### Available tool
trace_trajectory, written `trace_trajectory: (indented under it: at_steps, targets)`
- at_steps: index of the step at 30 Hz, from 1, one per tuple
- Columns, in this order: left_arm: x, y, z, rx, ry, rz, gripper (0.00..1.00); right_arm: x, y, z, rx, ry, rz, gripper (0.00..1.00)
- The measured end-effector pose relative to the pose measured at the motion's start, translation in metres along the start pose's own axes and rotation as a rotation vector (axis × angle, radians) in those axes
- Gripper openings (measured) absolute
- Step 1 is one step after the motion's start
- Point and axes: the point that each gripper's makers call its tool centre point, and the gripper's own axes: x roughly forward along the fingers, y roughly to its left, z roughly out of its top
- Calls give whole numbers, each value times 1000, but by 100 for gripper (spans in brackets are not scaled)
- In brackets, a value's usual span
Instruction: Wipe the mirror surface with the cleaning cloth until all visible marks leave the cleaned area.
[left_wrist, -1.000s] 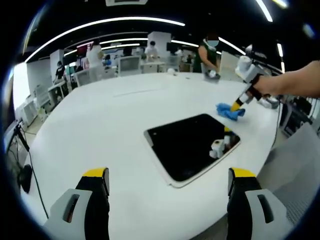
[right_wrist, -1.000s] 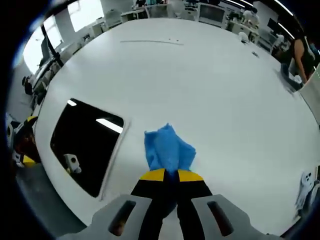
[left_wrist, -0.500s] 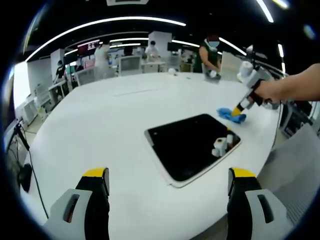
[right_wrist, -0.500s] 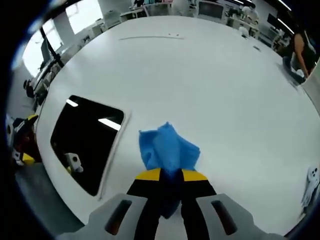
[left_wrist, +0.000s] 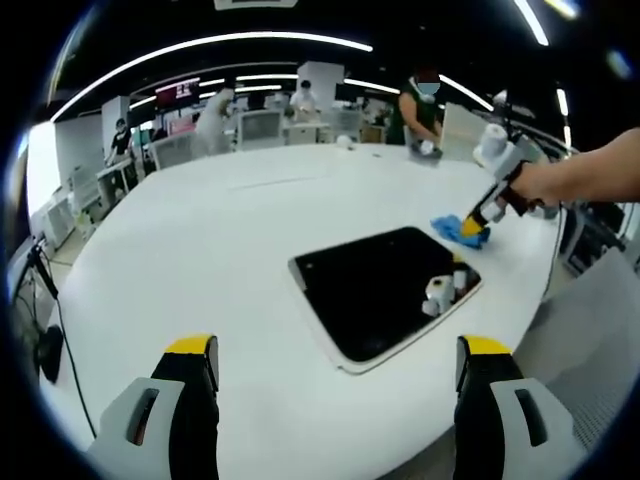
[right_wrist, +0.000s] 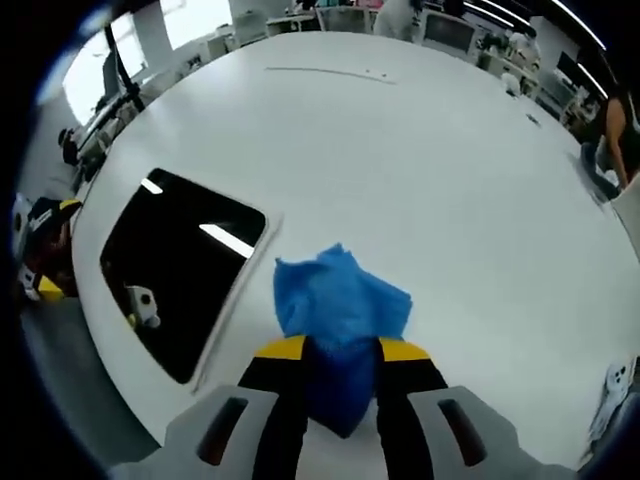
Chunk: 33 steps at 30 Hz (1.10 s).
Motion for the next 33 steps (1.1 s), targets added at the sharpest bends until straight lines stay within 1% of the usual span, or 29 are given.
trace_trajectory:
  at_steps: [4, 7, 8, 9, 11, 12, 14, 17, 19, 20, 22, 23, 24, 25, 26, 28, 29, 30, 31, 33]
  targets:
    - [1, -4, -1, 6, 7, -16, 99, 0, 1, 0, 28, -10, -4, 24]
    - [1, -5, -1, 11, 7, -23, 99, 0, 2, 1, 56, -14, 11, 27]
    - [1, -5, -2, 7, 9, -21, 99, -2, 4, 2, 82, -19, 23, 28]
    - [1, -5, -2, 2, 10, -21, 99, -2, 5, 3, 96, -25, 34, 32]
    - [1, -6, 0, -2, -1, -27, 99, -6, 4, 8, 89, -53, 39, 38]
    - [1, -7, 1, 7, -7, -35, 99, -12, 3, 13, 81, -82, 42, 38]
    - [0, -6, -1, 19, 5, -25, 99, -25, 7, 19, 78, -125, 61, 40]
    - [1, -3, -3, 6, 16, -14, 99, -57, -2, 36, 39, -257, 51, 50]
    - [1, -6, -3, 24, 21, -26, 99, -69, -3, 43, 14, -323, 78, 62]
    - [1, -7, -2, 36, 17, -33, 100, -73, -7, 42, 28, -338, 67, 68]
    - [1, -11, -2, 64, 17, -39, 100, -83, -11, 45, 33, -408, 82, 83]
    - [0, -10, -3, 66, 19, -36, 100, -87, -13, 44, 58, -430, 77, 88]
    - [0, -7, -4, 53, 20, -25, 100, -93, -15, 43, 66, -469, 78, 92]
    - [-1, -4, -5, 31, 17, -13, 100, -97, -13, 44, 57, -501, 92, 94]
    - [-3, 1, -6, 0, 15, 1, 100, -100, -15, 38, 44, -515, 72, 96]
    - [-4, 4, -2, -16, -4, 13, 100, -106, -14, 34, 5, -556, 52, 99]
    - [-4, 4, -1, -11, -8, 18, 100, -104, -16, 29, -9, -552, 33, 100]
    - [-4, 5, 0, -2, -9, 28, 100, -104, -16, 23, -62, -555, 7, 100]
    - [-4, 6, 1, 5, -13, 34, 100, -105, -9, 19, -68, -560, 13, 100]
    - [-5, 5, 3, -9, -26, 28, 99, -104, -1, 14, -73, -578, 12, 100]
